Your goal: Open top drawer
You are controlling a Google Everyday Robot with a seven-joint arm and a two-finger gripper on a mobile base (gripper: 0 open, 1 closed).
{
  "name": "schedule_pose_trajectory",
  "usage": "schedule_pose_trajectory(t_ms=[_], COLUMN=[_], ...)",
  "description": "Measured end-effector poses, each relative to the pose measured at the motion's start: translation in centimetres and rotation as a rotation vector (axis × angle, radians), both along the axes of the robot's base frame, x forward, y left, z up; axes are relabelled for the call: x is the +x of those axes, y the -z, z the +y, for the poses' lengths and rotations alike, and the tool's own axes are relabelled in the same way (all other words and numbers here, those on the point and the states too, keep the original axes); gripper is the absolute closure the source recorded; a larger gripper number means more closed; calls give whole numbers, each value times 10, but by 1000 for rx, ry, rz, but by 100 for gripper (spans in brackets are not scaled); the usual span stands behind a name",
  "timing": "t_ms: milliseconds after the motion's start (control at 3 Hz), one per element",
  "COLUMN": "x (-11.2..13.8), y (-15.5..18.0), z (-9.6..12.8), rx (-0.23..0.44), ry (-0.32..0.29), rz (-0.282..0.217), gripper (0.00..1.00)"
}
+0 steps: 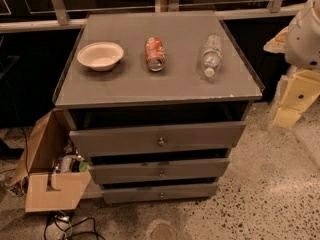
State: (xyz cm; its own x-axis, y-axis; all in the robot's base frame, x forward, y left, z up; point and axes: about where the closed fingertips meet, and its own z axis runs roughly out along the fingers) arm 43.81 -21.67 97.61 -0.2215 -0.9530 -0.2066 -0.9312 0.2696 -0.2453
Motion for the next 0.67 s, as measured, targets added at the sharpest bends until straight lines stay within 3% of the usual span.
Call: schedule_pose_trajectory(t_ms=[667], x=[-10], y=[14], z=[-2], rx=[1], ry=[16], rz=[7], gripper=[0])
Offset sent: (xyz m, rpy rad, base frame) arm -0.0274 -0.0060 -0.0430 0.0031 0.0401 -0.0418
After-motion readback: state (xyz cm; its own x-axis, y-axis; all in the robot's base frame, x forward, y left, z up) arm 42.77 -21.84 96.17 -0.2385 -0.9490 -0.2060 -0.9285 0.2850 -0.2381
